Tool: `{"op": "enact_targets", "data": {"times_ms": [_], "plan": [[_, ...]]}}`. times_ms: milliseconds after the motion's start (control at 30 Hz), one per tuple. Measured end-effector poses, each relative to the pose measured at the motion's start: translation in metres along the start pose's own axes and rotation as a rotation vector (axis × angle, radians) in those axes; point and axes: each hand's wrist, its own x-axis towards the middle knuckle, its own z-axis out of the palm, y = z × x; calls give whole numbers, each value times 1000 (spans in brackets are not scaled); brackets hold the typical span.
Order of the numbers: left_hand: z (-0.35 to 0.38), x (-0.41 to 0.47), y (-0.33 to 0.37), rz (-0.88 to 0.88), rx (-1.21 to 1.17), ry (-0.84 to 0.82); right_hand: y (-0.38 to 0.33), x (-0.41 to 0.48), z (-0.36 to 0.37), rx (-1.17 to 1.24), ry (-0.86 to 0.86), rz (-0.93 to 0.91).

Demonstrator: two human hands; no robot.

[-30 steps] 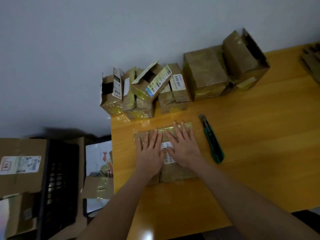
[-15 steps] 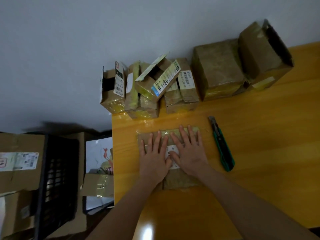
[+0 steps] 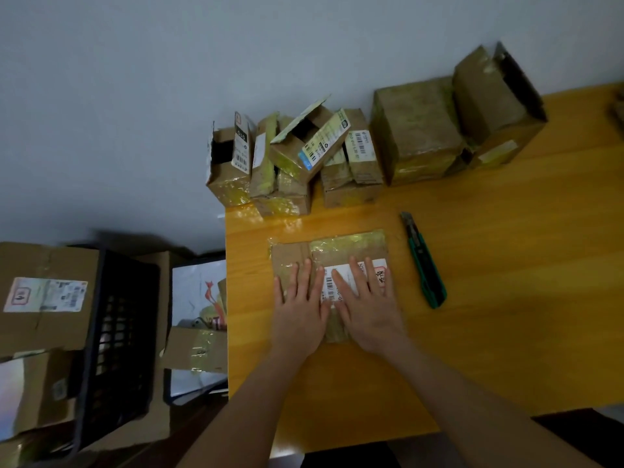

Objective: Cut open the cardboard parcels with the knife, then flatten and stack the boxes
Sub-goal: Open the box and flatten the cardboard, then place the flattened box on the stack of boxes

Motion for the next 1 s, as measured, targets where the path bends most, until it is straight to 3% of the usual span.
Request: {"op": "enact_targets", "data": {"times_ms": [200,533,733,833,900,1000], "plan": [[8,2,-1,8,0,50,3,1,13,-25,51,3],[6,1,1,9,6,-15,3,0,22,-59,73,9],[-3,1,0,3,11,-90,1,0,4,-35,-80,8],[-22,7,-2,41,12,-211,4,2,-20,49,-169,-9],[-38,6,-2,17,-47,-197,7,-3,-37,152,-116,80],[-59,-2,-8,-100,-160,-50,16,-17,-57,259,106,366]]}}
